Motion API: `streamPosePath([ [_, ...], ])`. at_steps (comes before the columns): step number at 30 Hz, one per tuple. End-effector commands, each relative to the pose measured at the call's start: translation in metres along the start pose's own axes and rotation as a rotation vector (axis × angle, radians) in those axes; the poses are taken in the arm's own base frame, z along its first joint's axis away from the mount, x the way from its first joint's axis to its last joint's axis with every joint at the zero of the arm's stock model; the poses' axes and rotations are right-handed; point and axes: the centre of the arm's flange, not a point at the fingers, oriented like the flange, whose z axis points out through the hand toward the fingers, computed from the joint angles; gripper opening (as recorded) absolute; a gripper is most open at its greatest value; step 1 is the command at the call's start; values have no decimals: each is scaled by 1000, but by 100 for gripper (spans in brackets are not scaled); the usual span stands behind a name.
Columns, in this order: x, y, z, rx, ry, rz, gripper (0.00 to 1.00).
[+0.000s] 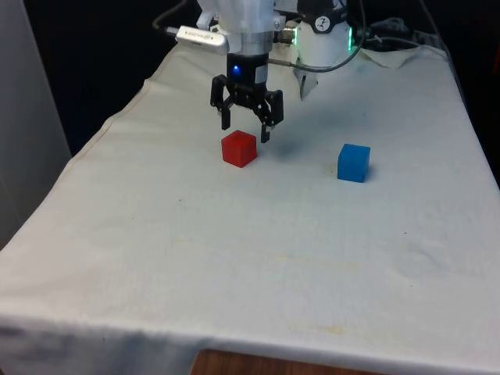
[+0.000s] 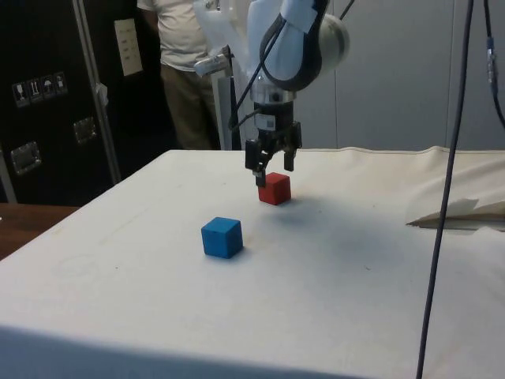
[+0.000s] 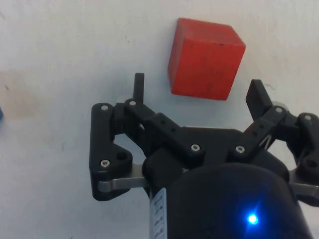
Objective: Stack the two cubes.
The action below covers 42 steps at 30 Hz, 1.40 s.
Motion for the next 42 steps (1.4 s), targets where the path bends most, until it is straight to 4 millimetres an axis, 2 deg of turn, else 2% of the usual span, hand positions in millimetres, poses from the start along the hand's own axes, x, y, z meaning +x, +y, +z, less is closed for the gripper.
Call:
streamPosePath([
  [1, 2, 2, 3, -7, 9, 1, 100],
  [10, 8, 9, 16, -26, 20, 10, 100],
  [20, 16, 8, 28, -27, 25, 45, 100],
  [34, 19, 14, 25, -32, 23, 70, 100],
  [35, 20, 15, 24, -32, 23, 71, 96],
  [36, 20, 15, 24, -32, 22, 72, 79],
  [37, 20, 15, 23, -33, 22, 73, 68],
  [38, 20, 15, 23, -33, 21, 73, 50],
  [39, 21, 15, 25, -40, 26, 70, 39],
  [40, 20, 15, 23, -33, 22, 73, 39],
  [42, 20, 15, 22, -33, 21, 73, 19],
])
